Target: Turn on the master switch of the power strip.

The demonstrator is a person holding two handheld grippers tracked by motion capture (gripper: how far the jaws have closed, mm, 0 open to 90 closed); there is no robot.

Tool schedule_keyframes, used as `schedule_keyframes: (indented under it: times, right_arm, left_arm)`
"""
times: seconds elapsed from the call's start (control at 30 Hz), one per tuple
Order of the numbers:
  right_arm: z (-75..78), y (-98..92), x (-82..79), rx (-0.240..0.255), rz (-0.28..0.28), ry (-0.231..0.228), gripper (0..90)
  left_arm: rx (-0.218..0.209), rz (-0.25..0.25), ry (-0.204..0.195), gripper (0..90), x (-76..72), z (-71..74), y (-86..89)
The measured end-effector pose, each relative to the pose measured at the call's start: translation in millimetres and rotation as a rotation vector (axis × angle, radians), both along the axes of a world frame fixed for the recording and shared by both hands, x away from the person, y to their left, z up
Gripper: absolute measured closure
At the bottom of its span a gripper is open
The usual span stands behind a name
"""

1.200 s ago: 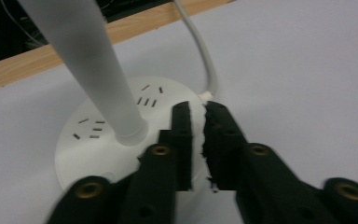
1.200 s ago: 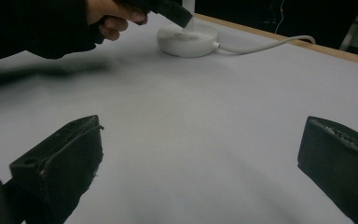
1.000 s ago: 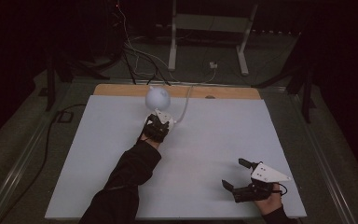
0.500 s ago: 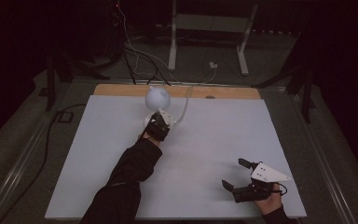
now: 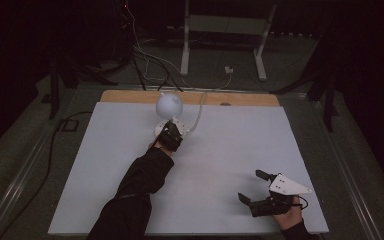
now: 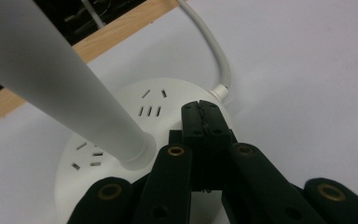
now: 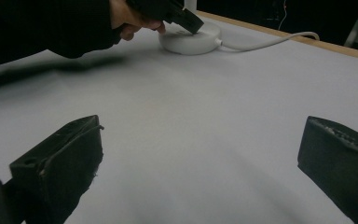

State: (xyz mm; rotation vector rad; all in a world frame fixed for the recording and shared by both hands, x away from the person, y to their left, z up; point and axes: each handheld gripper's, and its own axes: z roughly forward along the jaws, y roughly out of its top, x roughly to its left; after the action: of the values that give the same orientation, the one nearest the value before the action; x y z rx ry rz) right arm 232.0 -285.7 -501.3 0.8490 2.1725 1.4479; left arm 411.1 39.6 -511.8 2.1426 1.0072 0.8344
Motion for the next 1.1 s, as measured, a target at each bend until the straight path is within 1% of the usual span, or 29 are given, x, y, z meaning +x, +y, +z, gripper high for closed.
schedule_keyframes:
  times: [0.03, 0.17, 0.23, 0.27, 0.3, 0.33, 0.37, 0.43, 0.5, 0.57, 0.6, 0.67, 0.7, 0.73, 0.77, 0.9, 1.0, 1.1]
  right_arm:
    - [0.0, 0.1, 0.0, -0.001, 0.0, -0.001, 0.0]
    - [0.3, 0.3, -0.4, -0.003, 0.002, -0.004, 0.0]
    - [0.4, 0.3, -0.5, -0.003, 0.002, -0.004, 0.0]
    - [0.5, 0.3, -0.7, -0.002, 0.002, -0.004, 0.0]
    - [0.5, 0.3, -0.7, -0.002, 0.002, -0.004, 0.0]
    - [0.5, 0.3, -0.7, -0.003, 0.002, -0.003, 0.0]
    - [0.5, 0.5, -0.6, -0.003, 0.002, -0.004, 0.0]
    - [0.6, 0.9, -0.9, -0.005, 0.002, -0.005, 0.0]
    - [0.8, 0.9, -1.3, -0.005, 0.004, -0.005, 0.0]
    - [0.5, 0.9, -1.2, -0.004, 0.004, -0.004, 0.0]
    - [0.2, 1.1, -1.0, -0.006, 0.005, -0.001, 0.0]
    - [0.0, 1.5, -1.0, -0.007, 0.007, 0.0, 0.0]
    - [0.0, 1.5, -1.0, -0.007, 0.007, 0.0, 0.0]
    - [0.0, 1.9, -1.1, -0.008, 0.009, 0.0, 0.0]
    - [0.0, 1.9, -1.1, -0.008, 0.009, 0.0, 0.0]
    - [-0.1, 1.9, -1.0, -0.008, 0.009, 0.001, 0.0]
    - [0.1, 1.9, -1.2, -0.008, 0.009, 0.001, 0.0]
    - [0.0, 2.1, -0.9, -0.009, 0.009, 0.0, 0.0]
  left_arm:
    - [0.0, 0.0, 0.0, 90.0, 0.0, 0.0, 0.0]
    - [0.031, -0.012, -0.012, 90.0, -0.9, -0.6, -1.7]
    - [0.028, -0.021, -0.005, 90.0, -0.8, -0.3, -0.9]
    - [0.071, -0.032, -0.012, 90.0, -0.9, -0.2, -2.9]
    - [0.071, -0.032, -0.012, 90.0, -0.9, -0.2, -2.9]
    - [0.086, -0.034, -0.015, 90.0, -0.8, 0.0, -4.3]
    - [0.097, -0.035, -0.008, 90.0, -0.2, 0.6, -5.3]
    - [0.09, -0.031, 0.008, 90.0, 1.0, 1.9, -4.9]
    - [0.098, -0.044, 0.003, 90.0, 1.1, 1.5, -4.3]
    - [0.096, -0.044, 0.014, 90.0, 2.1, 2.4, -4.1]
    - [0.112, -0.046, 0.017, 90.0, 2.4, 2.9, -5.6]
    - [0.111, -0.046, 0.023, 90.0, 2.8, 3.3, -5.4]
    - [0.107, -0.048, 0.023, 90.0, 3.1, 3.2, -4.9]
    - [0.088, -0.046, 0.029, 90.0, 4.0, 3.3, -3.5]
    - [0.086, -0.048, 0.036, 90.0, 4.4, 3.5, -3.0]
    - [0.138, -0.051, 0.027, 90.0, 3.3, 3.6, -7.6]
    - [0.153, -0.057, 0.036, 90.0, 4.2, 4.2, -8.5]
    - [0.18, -0.065, 0.044, 90.0, 5.2, 5.5, -10.4]
